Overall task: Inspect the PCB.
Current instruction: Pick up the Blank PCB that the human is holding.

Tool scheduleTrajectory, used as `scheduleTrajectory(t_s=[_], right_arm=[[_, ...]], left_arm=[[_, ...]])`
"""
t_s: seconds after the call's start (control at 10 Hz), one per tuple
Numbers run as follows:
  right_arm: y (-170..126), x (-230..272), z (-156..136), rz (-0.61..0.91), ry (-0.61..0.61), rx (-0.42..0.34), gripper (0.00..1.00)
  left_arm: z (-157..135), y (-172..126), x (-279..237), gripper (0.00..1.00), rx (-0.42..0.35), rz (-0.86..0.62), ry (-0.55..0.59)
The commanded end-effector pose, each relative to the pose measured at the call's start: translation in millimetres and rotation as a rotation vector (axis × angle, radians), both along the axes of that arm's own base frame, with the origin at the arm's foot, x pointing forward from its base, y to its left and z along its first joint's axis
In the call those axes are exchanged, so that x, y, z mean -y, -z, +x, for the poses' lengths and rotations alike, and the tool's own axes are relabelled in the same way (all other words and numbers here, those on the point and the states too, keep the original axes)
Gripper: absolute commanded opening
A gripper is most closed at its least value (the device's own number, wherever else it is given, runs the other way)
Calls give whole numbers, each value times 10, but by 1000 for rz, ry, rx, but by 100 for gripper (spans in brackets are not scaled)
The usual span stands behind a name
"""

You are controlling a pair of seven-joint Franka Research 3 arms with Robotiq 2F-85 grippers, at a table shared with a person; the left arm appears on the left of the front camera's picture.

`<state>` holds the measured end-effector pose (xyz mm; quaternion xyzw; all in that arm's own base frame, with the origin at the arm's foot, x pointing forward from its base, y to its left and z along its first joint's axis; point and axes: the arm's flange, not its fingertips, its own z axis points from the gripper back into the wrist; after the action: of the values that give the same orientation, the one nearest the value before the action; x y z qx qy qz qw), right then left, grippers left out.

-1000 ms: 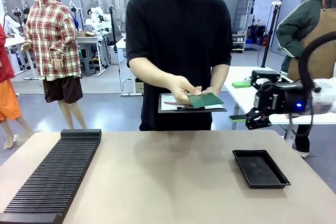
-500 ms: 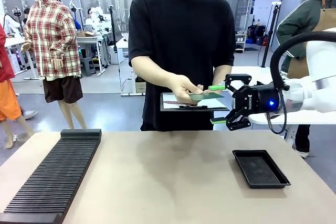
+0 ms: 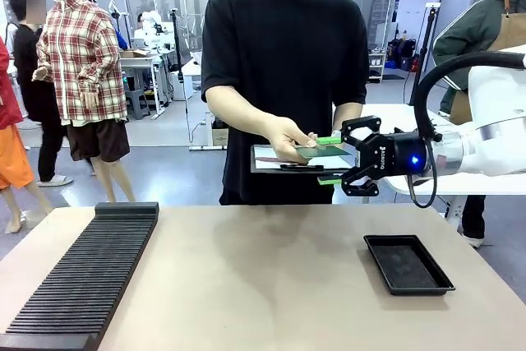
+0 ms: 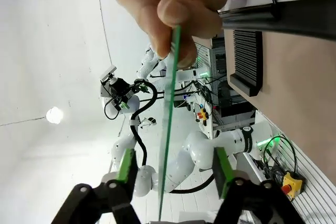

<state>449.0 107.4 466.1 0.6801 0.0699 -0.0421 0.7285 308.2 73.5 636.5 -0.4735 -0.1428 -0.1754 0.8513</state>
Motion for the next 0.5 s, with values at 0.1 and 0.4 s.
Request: scheduleTrajectory(t_s=[0.1,0.4], right_arm=[[-30,-59,35,12,22,-11,0],[-51,-89,50,7,27,-5,0]], left_arm=[[16,-32,-4,100,-5,8,2],[16,-32,-4,100,-5,8,2]])
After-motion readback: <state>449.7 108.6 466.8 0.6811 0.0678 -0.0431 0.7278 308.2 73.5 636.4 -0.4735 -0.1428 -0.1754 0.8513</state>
